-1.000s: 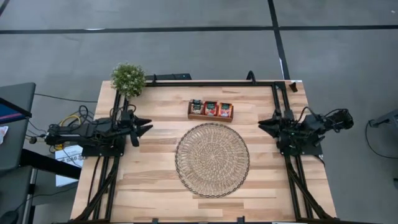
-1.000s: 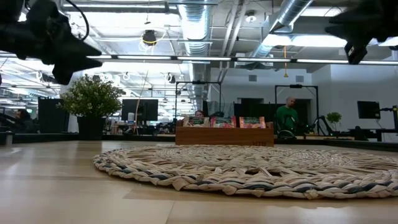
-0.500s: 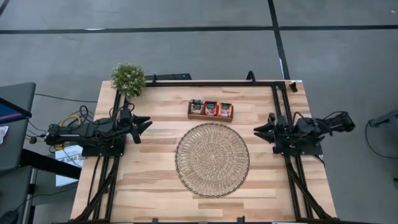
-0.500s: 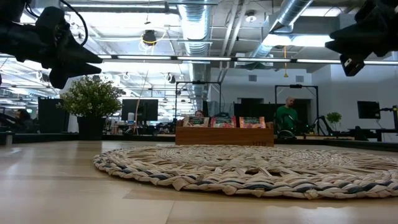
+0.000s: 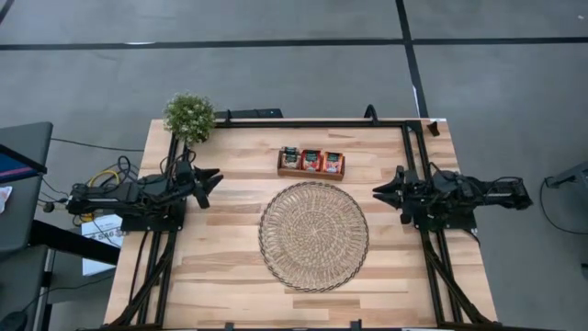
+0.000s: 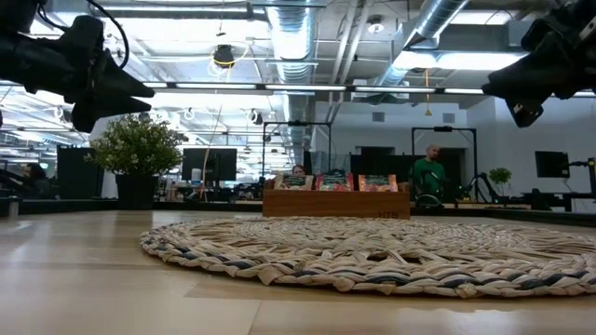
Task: Pick & Place Tea
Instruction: Return to Home Position
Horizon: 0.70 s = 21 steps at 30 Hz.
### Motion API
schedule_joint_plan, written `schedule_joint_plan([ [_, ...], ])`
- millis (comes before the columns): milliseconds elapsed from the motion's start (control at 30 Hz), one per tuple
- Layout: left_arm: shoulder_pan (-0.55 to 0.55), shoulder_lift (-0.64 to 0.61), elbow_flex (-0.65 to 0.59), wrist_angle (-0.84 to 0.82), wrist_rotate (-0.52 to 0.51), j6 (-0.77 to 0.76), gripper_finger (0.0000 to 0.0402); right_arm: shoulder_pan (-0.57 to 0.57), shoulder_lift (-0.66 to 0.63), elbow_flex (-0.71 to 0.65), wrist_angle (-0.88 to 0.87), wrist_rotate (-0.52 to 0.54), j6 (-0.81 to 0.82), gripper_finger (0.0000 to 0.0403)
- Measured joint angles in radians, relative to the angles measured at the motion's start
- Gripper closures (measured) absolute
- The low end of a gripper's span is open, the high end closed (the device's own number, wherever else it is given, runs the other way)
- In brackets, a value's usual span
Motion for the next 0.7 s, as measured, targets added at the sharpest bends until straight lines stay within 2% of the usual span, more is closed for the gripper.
schedule_joint_plan([
  [700,0.0,0.0,0.001,0.005,-0.004,0.003,0.025,-0.006,0.0,0.0,-0.01,0.005,0.0,0.0317],
])
